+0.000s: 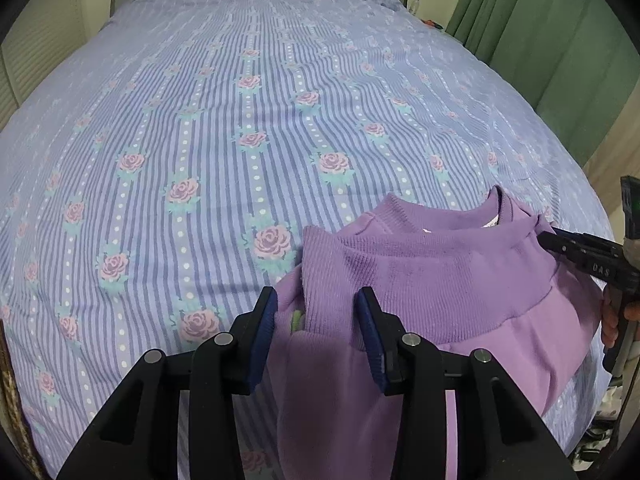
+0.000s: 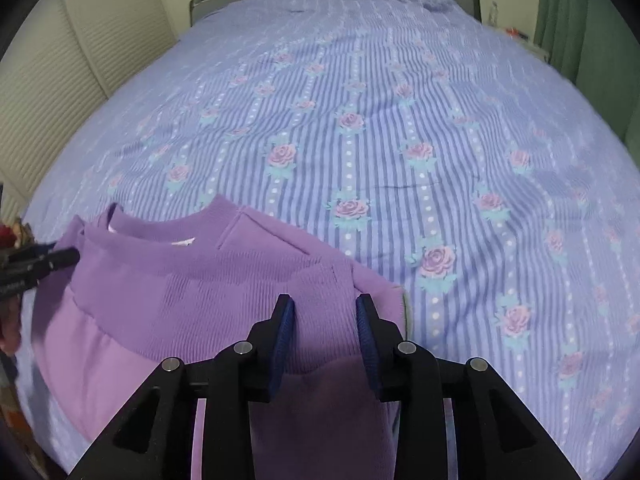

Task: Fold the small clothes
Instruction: 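Fold the hem up toward the collar with both grippers and release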

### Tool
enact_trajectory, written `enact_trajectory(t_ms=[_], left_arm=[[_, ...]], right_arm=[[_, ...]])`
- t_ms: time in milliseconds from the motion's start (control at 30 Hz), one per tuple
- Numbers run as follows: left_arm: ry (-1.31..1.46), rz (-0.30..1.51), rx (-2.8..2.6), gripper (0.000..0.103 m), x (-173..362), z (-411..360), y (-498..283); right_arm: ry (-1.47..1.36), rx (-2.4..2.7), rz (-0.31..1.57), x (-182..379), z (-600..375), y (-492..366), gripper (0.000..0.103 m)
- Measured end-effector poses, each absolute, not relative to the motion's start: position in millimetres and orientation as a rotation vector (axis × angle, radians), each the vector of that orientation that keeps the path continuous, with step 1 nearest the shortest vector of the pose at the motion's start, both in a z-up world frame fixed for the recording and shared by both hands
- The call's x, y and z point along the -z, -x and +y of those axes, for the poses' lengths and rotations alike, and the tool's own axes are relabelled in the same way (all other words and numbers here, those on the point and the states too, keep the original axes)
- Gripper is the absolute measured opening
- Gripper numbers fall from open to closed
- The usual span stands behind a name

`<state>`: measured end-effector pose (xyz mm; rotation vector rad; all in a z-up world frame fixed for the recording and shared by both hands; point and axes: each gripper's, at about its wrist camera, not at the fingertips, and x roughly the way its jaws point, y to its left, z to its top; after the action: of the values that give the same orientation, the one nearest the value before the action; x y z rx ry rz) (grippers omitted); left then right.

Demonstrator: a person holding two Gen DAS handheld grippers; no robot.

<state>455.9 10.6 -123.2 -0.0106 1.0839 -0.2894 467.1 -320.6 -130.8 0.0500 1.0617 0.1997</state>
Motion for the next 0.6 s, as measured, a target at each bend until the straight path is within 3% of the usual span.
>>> enact_trajectory(t_ms=[33, 100, 367, 500, 533, 567, 600], left_arm=[[0.009, 1.083, 0.295, 0.030, 123, 10, -455], [0.014, 1.071, 0.319, 0.028, 118, 11, -451], [0.037, 0.955, 0.377, 0.026, 73, 18, -433], [0.092, 1.012, 0.298, 0.025, 87, 25, -457], [0.108, 1.023, 0.274, 0.021, 92, 29, -461], [0.107, 1.026, 0.242, 0.005, 98, 32, -465], [0.080, 1.030, 0.178, 0.005, 103, 34, -468]], right_arm=[[-0.066, -0.194, 1.070, 131, -322, -469, 0.024], [-0.049, -0.172, 1.060, 129, -320, -467, 0.016], [-0.026, -0.103, 0.813, 58, -326, -429, 0.014], [-0.004, -0.094, 0.831, 54, -324, -447, 0.013], [0.001, -0.088, 0.851, 60, -323, -452, 0.013], [-0.006, -0.075, 0.881, 70, -323, -461, 0.013], [-0.012, -0.066, 0.902, 78, -325, -464, 0.013]])
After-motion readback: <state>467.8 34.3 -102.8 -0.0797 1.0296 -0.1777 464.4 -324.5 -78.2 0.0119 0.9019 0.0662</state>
